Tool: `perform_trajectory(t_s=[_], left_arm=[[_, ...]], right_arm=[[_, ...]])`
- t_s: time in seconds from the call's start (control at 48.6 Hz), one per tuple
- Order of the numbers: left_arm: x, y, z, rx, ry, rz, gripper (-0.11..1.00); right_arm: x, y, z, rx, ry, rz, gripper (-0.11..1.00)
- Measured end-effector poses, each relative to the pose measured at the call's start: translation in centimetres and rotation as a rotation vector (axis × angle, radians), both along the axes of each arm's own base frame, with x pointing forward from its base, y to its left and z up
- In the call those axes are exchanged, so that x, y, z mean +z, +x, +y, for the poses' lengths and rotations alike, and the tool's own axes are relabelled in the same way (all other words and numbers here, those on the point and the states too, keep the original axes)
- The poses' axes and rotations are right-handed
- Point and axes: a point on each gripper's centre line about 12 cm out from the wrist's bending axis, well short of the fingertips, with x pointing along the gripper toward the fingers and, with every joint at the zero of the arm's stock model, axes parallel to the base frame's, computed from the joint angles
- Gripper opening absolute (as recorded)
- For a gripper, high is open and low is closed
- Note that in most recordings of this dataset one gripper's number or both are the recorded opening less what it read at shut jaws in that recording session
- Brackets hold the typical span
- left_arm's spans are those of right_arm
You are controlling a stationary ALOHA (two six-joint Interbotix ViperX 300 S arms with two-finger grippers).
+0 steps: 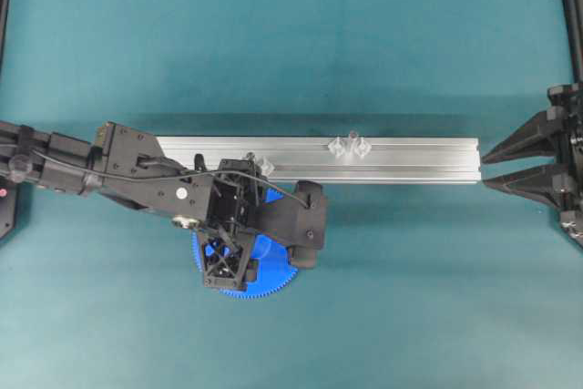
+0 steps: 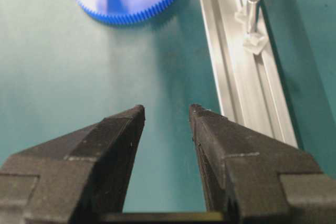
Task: Insert the large gear onto the shaft.
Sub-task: 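Lower the left gripper over the blue gear hub, fingers straddling it, then close the left gripper on the blue gear's hub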
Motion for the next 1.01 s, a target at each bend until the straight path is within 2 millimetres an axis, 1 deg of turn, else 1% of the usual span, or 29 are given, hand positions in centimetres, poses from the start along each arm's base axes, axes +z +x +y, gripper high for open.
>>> perform_trajectory(t_s=[0.411, 0.843, 1.008], left_arm=[[-0.24, 0.18, -0.02, 0.006, -0.001, 0.006, 0.95], [-0.42, 0.24, -0.02, 0.021, 0.002, 0.061, 0.95], [-0.39, 0.28, -0.35, 0.02, 0.0, 0.06, 0.95]], right_arm=[[0.0, -0.01, 0.01, -0.008, 0.013, -0.002, 0.51], [-0.36, -0.02, -0.02, -0.011, 0.014, -0.016, 0.51], [-0.34, 0.03, -0.02, -0.012, 0.015, -0.019, 0.51]])
